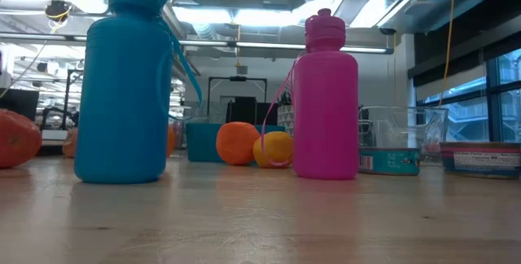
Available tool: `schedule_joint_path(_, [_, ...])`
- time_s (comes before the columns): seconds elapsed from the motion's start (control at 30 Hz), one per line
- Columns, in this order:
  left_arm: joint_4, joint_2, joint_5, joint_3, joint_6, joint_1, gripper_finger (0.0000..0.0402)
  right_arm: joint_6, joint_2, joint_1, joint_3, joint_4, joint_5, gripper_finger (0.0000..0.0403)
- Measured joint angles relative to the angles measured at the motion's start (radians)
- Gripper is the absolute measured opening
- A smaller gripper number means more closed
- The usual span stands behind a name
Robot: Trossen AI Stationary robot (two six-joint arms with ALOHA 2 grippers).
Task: Pick & Place Food Item
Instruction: Put the purple water bottle into the left transparent bin
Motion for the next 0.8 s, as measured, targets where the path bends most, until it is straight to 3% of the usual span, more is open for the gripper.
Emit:
schedule_joint_path(0.2, [-0.061, -0.002, -0.069, 0.0, -0.006, 0.002, 0.0192, 0.176, 0.028, 0.233, 0.116, 0.004, 0.273, 0.0329])
schedule_joint_path(0.57, [-0.073, -0.002, -0.104, 0.0, -0.008, 0.006, 0.0192, 0.403, 0.166, 0.58, 0.122, 0.002, 0.68, 0.0329])
schedule_joint_path(0.8, [-0.071, -0.002, -0.103, 0.0, -0.008, 0.006, 0.0193, 0.602, 0.266, 0.719, 0.122, -0.055, 0.845, 0.0329])
